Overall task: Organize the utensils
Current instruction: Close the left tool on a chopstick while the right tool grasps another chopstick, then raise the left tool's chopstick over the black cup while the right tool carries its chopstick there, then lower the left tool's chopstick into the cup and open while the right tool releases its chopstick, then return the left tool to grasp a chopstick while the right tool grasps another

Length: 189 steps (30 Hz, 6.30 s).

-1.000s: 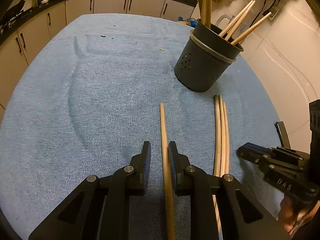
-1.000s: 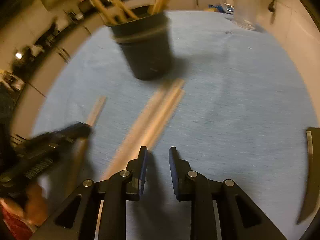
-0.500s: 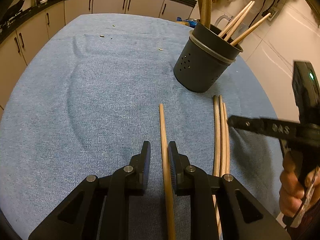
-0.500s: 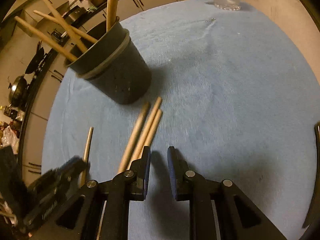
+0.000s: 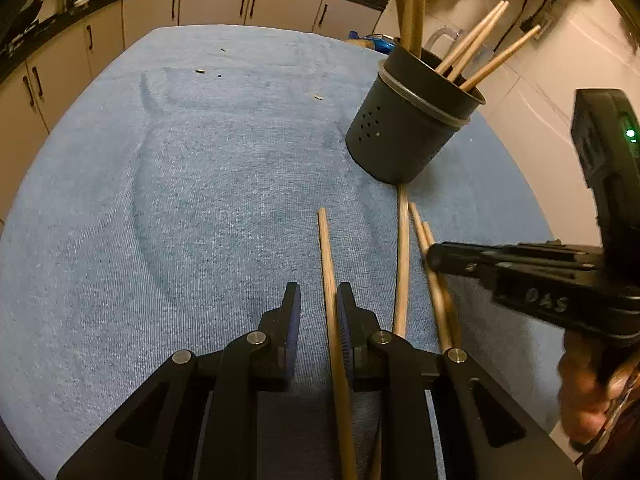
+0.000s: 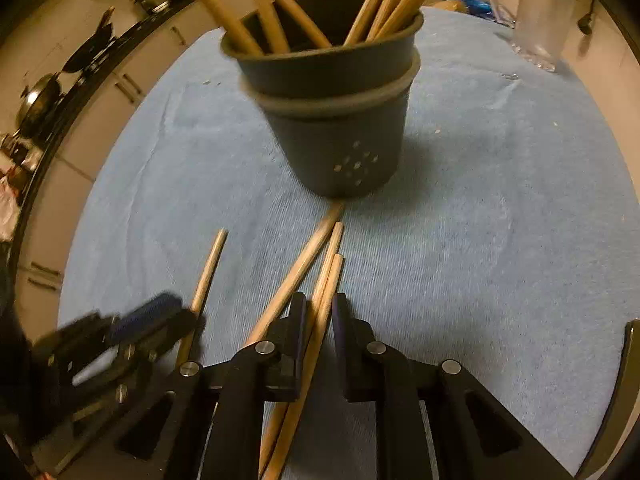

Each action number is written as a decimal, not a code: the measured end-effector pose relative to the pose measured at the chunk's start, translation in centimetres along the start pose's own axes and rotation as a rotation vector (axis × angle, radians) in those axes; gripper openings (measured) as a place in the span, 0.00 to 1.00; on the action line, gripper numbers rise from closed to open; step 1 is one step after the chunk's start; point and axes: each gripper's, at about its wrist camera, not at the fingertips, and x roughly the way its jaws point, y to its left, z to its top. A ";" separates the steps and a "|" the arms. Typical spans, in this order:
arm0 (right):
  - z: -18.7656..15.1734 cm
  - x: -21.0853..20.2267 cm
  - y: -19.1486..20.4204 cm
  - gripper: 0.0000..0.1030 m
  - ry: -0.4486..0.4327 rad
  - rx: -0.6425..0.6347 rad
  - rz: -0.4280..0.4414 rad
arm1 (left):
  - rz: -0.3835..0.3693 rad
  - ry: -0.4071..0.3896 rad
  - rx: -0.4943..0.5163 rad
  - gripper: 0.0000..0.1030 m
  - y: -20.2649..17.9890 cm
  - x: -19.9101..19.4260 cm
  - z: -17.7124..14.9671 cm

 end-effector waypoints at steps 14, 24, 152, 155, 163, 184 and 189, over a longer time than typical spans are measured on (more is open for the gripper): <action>-1.9 -0.9 -2.0 0.08 0.019 0.047 0.010 | 0.032 0.016 0.017 0.20 -0.6 0.6 1.0; -1.7 -1.1 -0.6 0.06 -0.021 0.050 0.022 | 0.015 0.003 0.041 0.05 -1.0 0.6 1.8; 4.1 -19.6 -3.9 0.06 -0.756 0.110 0.074 | -0.082 -0.456 0.045 0.05 -6.2 -12.1 15.9; 4.1 -18.6 -3.9 0.06 -0.731 0.114 0.076 | -0.081 -0.439 0.044 0.05 -6.0 -11.3 15.6; 4.1 -17.5 -4.2 0.07 -0.698 0.115 0.088 | -0.085 -0.427 0.029 0.05 -5.2 -11.1 15.0; -4.6 -16.3 -4.6 0.12 -0.625 0.146 0.159 | -0.094 -0.388 -0.003 0.21 -2.1 -11.7 4.9; -6.8 -12.9 -5.1 0.12 -0.529 0.176 0.162 | -0.097 -0.260 -0.001 0.21 -1.3 -8.1 0.8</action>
